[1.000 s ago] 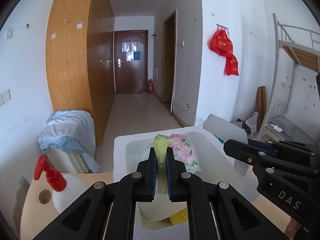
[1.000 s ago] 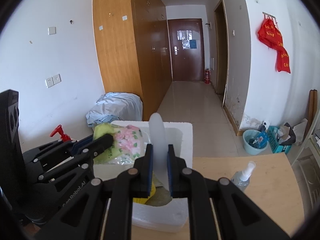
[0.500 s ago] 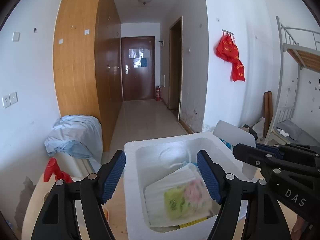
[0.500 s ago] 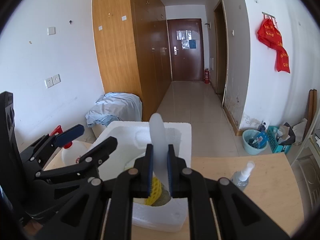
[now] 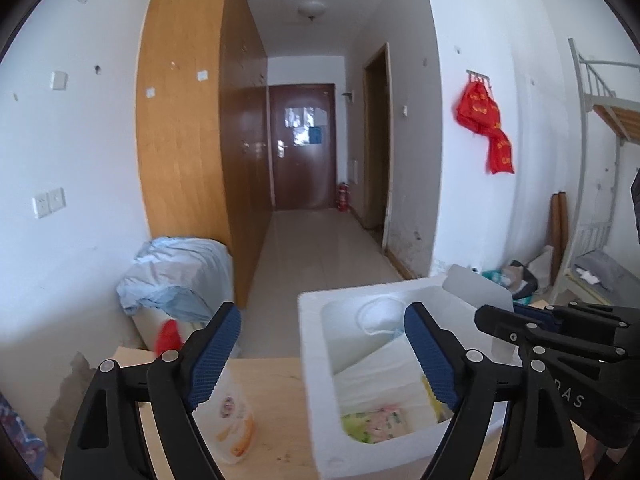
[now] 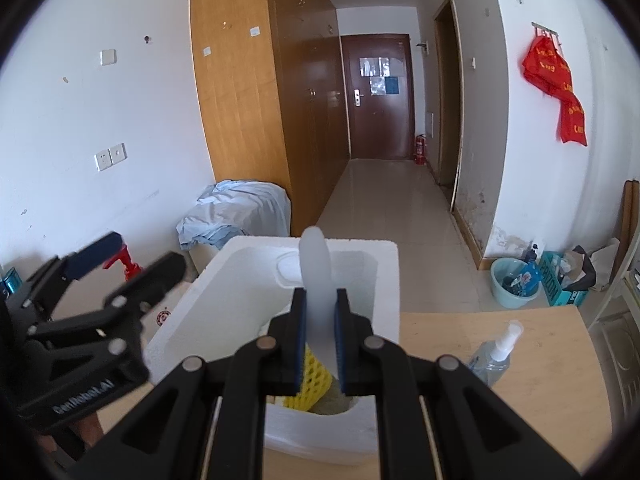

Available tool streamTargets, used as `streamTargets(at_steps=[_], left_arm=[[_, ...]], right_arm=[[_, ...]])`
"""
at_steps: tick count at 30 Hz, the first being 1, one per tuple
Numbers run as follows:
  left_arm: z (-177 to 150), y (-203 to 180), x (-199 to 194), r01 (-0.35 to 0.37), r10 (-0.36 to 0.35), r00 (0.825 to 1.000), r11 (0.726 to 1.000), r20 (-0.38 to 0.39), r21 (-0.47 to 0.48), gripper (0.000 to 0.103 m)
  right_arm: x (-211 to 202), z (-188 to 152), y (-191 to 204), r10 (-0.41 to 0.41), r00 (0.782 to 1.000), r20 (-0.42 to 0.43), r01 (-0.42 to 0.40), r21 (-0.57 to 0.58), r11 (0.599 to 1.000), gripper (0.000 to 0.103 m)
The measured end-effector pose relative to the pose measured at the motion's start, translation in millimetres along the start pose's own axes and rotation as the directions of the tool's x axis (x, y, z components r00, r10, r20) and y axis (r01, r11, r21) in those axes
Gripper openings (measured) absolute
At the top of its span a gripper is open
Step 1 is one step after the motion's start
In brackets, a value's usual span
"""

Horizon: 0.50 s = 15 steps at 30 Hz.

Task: Organize soft objects
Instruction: 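Open the left tool over the box while the right tool releases the foam roll inside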

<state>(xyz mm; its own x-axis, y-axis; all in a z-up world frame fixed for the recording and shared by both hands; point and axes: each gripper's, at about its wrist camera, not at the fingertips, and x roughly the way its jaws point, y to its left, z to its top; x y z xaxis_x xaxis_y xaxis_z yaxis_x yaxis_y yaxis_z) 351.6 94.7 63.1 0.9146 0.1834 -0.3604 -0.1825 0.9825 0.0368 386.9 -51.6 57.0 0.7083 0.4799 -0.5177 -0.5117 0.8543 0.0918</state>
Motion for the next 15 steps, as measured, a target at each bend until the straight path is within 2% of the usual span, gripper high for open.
streamTargets(at_steps=[15], left_arm=[[6, 32, -8, -0.069, 0.07, 0.997, 0.996, 0.01, -0.063, 0.086]], right_arm=[[24, 0, 23, 0.058, 0.998, -0.035, -0.06, -0.035, 0.998, 0.014]])
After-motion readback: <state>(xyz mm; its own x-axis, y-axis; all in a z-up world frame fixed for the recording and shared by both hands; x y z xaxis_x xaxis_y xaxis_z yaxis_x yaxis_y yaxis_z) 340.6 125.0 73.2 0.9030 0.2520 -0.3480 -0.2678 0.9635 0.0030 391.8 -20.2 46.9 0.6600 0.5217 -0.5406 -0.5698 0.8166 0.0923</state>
